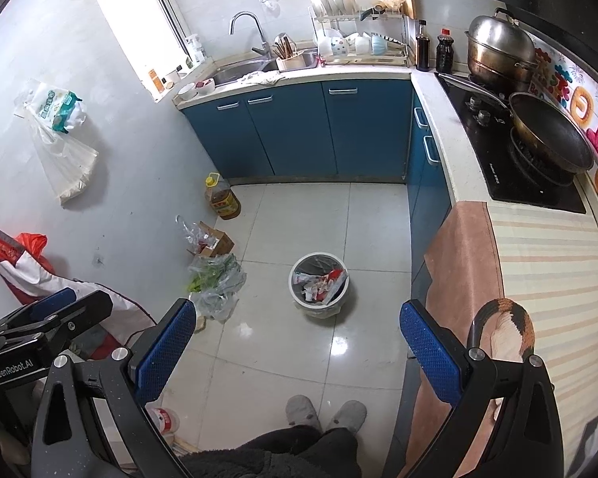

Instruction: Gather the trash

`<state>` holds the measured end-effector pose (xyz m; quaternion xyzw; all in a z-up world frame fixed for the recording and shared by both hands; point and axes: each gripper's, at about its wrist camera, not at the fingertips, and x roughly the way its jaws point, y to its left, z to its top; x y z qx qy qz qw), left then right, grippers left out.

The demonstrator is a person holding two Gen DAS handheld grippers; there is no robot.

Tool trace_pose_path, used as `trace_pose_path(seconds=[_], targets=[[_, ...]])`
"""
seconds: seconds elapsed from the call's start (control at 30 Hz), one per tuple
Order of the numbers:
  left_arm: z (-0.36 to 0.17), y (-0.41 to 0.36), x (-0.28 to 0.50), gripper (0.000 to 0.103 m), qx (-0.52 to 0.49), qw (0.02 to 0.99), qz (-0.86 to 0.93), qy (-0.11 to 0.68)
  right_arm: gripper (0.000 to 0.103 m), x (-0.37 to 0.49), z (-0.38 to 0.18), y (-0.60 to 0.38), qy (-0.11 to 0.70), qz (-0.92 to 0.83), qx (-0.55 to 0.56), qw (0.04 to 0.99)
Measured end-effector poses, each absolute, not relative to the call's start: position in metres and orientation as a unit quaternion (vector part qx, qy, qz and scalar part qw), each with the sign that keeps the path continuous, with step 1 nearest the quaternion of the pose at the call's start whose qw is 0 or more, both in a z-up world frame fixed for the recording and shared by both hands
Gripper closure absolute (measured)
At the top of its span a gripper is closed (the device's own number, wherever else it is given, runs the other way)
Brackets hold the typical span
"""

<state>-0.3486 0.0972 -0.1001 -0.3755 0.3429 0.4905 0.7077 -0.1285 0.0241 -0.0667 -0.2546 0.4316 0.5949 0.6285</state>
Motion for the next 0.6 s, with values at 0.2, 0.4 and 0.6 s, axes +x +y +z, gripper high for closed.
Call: trace_pose_path(seconds=[0.2,0.4,0.6], targets=[[-0.1013,0.0972,-0.3496,0.0,-0.38,0.708,0.485,0.345,0.0,-0.1284,-0.0669,0.0244,0.433,0.595,-0.257,0.626],[-0.1017,0.0974,-0.3484,0.0,-0.383,0.707,0.482,0.347,0.0,-0.1287,-0.067,0.0236,0.434,0.596,-0.256,0.625],[-0.1033,0.0971,-0.3487,0.0,-0.384,0.706,0.482,0.348,0.0,-0.1289,-0.0669,0.0235,0.434,0.596,-0.256,0.625]])
